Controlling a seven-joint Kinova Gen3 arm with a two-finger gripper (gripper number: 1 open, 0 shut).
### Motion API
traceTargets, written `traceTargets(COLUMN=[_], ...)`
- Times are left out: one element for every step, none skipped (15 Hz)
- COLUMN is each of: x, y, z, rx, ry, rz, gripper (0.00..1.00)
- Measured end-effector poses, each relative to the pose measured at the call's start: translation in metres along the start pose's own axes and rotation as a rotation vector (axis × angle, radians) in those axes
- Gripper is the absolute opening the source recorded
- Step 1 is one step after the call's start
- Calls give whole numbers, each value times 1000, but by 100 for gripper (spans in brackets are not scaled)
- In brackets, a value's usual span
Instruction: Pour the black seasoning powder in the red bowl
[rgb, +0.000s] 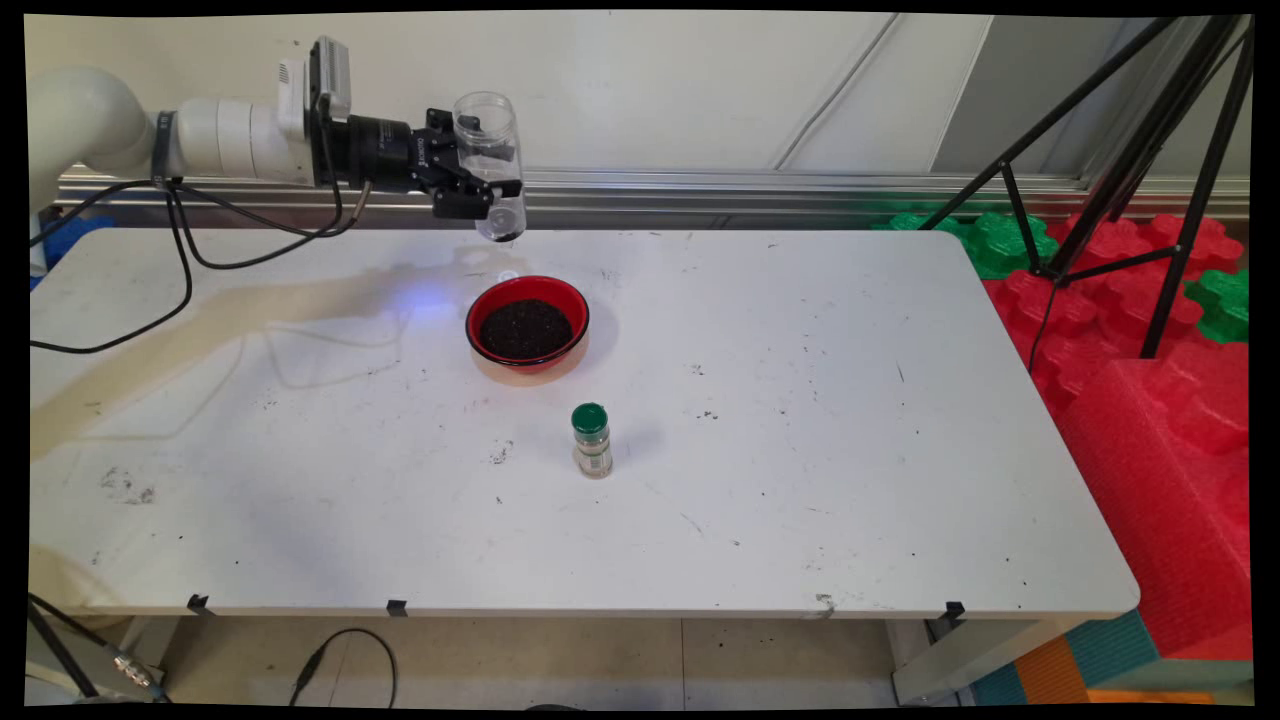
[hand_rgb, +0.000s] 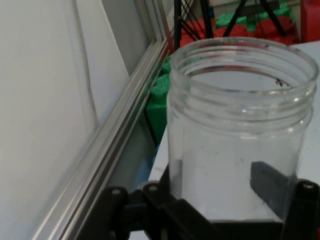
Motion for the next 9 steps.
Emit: traceTargets(x=[1,2,4,4,6,7,8,9,11], y=[0,0,0,0,0,1,2,3,4], z=[0,0,-1,-1,-1,-1,-1,-1,-1], rx=[-1,-2,-5,-7,-10,-13,-19,-23,-30], ry=[6,9,14,17,21,24,28,31,34], rz=[-23,-37,-57,-69,-86,-95,-109,-118,-129], gripper=[0,0,0,0,0,0,0,0,0])
